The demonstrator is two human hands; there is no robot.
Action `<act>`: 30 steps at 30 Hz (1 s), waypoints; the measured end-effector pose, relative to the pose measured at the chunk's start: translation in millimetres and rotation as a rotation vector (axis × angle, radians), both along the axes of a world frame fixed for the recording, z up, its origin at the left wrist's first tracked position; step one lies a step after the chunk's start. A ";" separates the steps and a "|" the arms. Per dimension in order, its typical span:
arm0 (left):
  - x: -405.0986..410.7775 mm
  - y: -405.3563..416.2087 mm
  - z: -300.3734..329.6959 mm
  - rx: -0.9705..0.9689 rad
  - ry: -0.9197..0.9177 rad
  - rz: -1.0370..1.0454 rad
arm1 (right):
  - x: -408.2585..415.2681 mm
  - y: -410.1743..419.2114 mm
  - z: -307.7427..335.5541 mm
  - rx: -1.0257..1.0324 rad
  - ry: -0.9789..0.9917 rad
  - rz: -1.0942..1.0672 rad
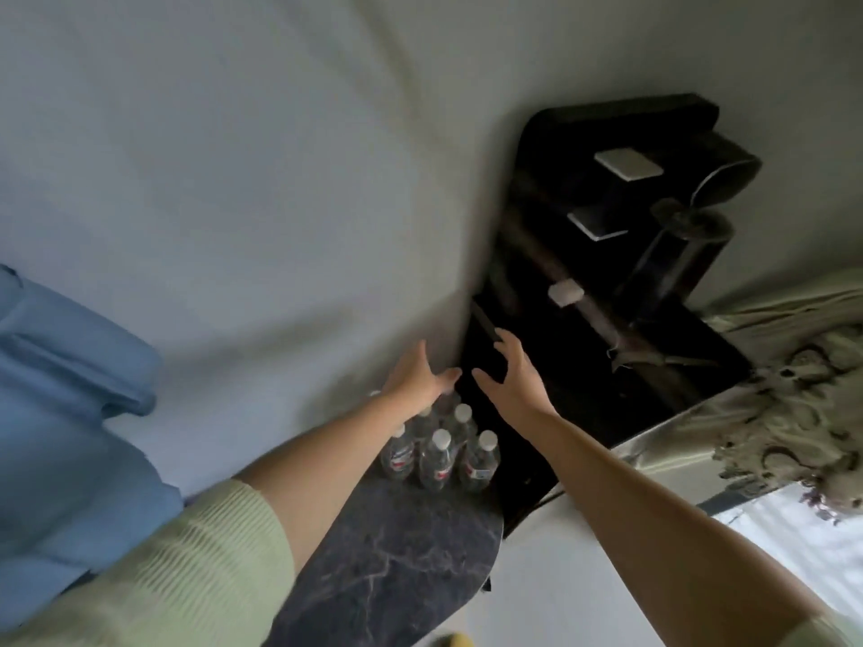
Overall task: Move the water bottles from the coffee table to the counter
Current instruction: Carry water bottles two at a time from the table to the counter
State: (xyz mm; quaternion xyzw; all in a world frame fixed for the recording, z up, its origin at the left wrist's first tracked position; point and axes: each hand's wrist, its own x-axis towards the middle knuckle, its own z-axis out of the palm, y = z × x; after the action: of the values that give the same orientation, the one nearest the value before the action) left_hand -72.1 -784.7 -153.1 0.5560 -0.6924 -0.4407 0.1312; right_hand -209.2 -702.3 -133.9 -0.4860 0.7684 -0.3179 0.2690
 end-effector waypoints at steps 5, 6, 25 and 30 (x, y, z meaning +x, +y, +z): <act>5.0 -20.6 77.2 -0.283 -0.207 -0.098 | -6.1 -25.9 74.3 0.084 0.311 0.152; 7.8 -22.2 90.9 -0.319 -0.233 -0.108 | -5.9 -30.3 86.3 0.108 0.380 0.157; 6.1 -8.9 149.3 -0.617 -0.574 0.207 | -41.7 -92.3 140.9 0.002 0.829 0.460; 14.6 36.1 137.7 -0.617 -0.661 0.300 | -35.5 -90.1 133.7 -0.086 0.843 0.595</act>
State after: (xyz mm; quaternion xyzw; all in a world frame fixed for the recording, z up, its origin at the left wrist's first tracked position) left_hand -57.6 -748.6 -15.4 0.6954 -0.7076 0.0100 0.1251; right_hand -244.8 -792.3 -0.2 -0.7799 0.6249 -0.0357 -0.0053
